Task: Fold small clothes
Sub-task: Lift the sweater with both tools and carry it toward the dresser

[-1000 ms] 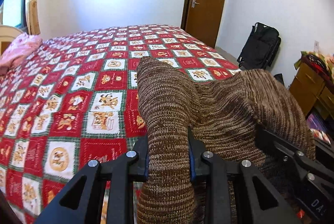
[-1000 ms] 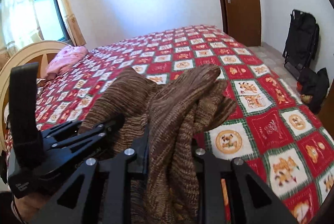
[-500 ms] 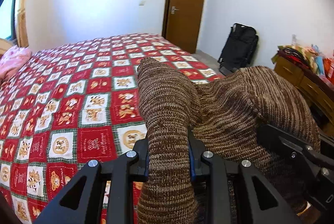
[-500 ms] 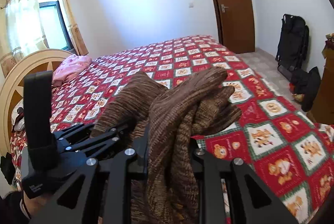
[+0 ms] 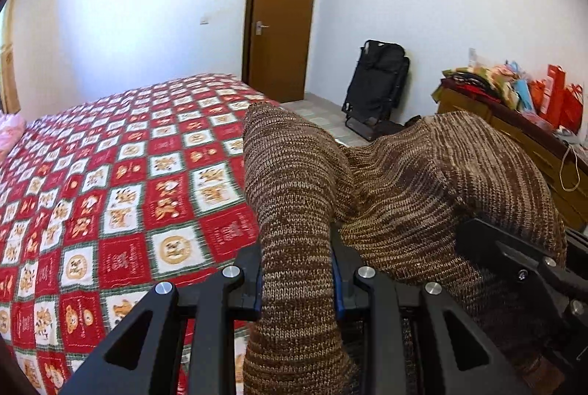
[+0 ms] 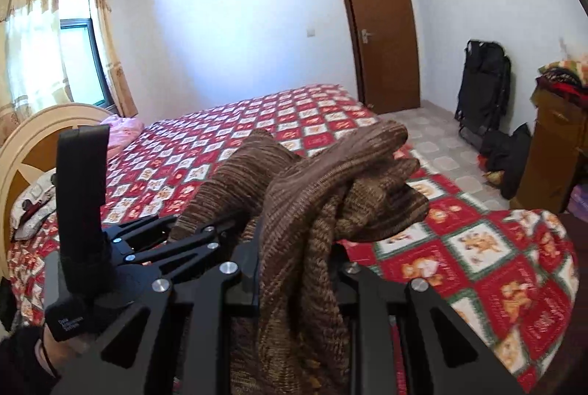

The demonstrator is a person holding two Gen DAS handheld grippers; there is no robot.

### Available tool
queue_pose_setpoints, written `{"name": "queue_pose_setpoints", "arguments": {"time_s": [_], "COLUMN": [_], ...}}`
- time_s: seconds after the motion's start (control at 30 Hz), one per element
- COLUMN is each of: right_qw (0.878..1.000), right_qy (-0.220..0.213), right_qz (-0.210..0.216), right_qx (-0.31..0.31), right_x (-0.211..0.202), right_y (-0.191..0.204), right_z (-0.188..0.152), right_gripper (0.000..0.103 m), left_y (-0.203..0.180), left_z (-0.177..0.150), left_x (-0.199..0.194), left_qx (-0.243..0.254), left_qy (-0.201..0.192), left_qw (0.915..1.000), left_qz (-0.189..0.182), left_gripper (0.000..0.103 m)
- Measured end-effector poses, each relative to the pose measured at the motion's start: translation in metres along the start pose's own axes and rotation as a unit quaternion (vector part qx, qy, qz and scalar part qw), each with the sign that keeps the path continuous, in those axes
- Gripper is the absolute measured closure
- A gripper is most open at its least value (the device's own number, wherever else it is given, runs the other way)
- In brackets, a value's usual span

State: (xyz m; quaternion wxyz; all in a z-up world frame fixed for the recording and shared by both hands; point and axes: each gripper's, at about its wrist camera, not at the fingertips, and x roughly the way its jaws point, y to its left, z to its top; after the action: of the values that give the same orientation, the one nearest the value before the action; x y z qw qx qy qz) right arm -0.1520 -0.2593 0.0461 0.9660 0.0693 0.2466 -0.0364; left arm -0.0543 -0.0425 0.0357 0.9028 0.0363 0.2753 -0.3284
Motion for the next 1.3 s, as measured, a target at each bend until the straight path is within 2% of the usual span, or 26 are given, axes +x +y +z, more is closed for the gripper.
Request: {"name": "queue_pose_setpoints", "arguments": {"time_s": [0.2, 0.73, 0.97, 1.23, 1.3], "right_qw": [0.999, 0.991, 0.986, 0.982, 0.981], "right_qy": [-0.017, -0.048, -0.025, 0.005, 0.013], "right_qz": [-0.028, -0.122, -0.141, -0.142, -0.139], "right_qx": [0.001, 0.036, 0.083, 0.127, 0.136], "right_x": [-0.006, -0.002, 0.017, 0.026, 0.029], "right_y": [-0.022, -0.097, -0.141, -0.17, -0.175], "right_z": [-0.008, -0.015, -0.03, -0.047, -0.048], "right_gripper": [0.078, 0.078, 0.079, 0.078, 0.078], "left_y": [-0.029, -0.113, -0.133, -0.136, -0.132], "left_z": [0.003, 0.011, 0.001, -0.008, -0.008], "left_x": [0.02, 0.09, 0.138, 0.161, 0.167], "left_qx": [0.006, 0.083, 0.095, 0.08, 0.066], "left_qy": [0.011, -0.001, 0.043, 0.076, 0.088], "left_qw": [0.9998, 0.9951, 0.993, 0.992, 0.9916], "left_qz": [-0.015, -0.054, -0.055, -0.061, -0.068], "left_gripper": [0.075, 0.075, 0.075, 0.075, 0.069]}}
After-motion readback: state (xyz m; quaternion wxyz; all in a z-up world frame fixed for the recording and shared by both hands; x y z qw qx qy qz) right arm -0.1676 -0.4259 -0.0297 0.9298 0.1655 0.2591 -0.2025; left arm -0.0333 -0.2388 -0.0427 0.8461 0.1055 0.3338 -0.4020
